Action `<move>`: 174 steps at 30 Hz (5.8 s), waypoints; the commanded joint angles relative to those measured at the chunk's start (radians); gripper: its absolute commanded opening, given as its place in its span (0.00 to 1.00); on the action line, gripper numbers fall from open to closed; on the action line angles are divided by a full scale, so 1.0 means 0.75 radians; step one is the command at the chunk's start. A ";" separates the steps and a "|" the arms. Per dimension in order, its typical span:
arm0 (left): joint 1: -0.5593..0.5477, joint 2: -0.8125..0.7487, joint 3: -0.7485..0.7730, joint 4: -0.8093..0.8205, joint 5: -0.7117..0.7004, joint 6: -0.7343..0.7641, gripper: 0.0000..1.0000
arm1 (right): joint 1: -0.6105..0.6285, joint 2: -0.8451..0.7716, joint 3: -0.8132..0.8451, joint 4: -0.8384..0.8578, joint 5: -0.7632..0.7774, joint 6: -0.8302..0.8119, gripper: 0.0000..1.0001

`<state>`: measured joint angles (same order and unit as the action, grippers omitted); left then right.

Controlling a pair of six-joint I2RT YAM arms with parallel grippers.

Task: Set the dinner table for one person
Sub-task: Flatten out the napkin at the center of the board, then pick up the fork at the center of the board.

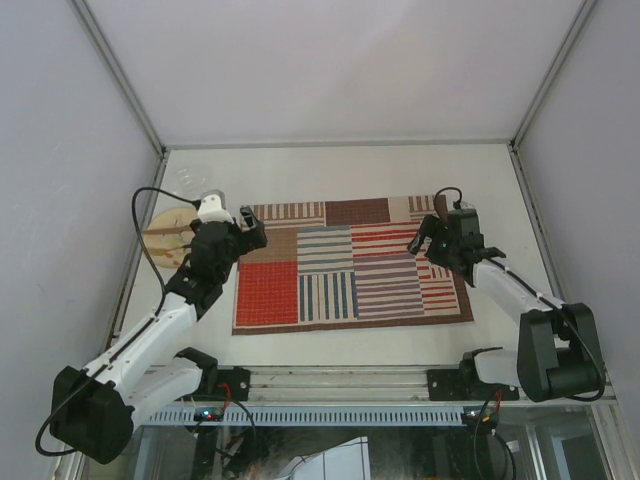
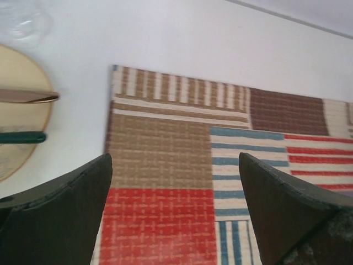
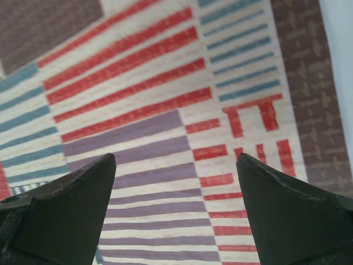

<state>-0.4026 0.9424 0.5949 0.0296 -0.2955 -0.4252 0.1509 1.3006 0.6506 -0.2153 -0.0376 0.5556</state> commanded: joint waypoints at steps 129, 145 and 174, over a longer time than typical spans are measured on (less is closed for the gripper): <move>0.566 1.100 0.976 -1.228 -0.327 -1.185 0.78 | 0.282 -0.686 -0.136 0.211 -0.301 0.239 0.87; 0.567 1.224 1.099 -1.283 -0.332 -1.185 0.78 | 0.276 -0.777 -0.139 0.145 -0.316 0.233 0.87; 0.608 1.335 1.164 -1.313 -0.289 -1.142 0.48 | 0.261 -0.849 -0.139 0.128 -0.316 0.281 0.87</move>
<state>0.0402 1.9427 1.4181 -0.9524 -0.5117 -1.2964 0.3523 0.6750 0.5449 -0.1337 -0.2722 0.7517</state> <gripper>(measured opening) 0.533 0.865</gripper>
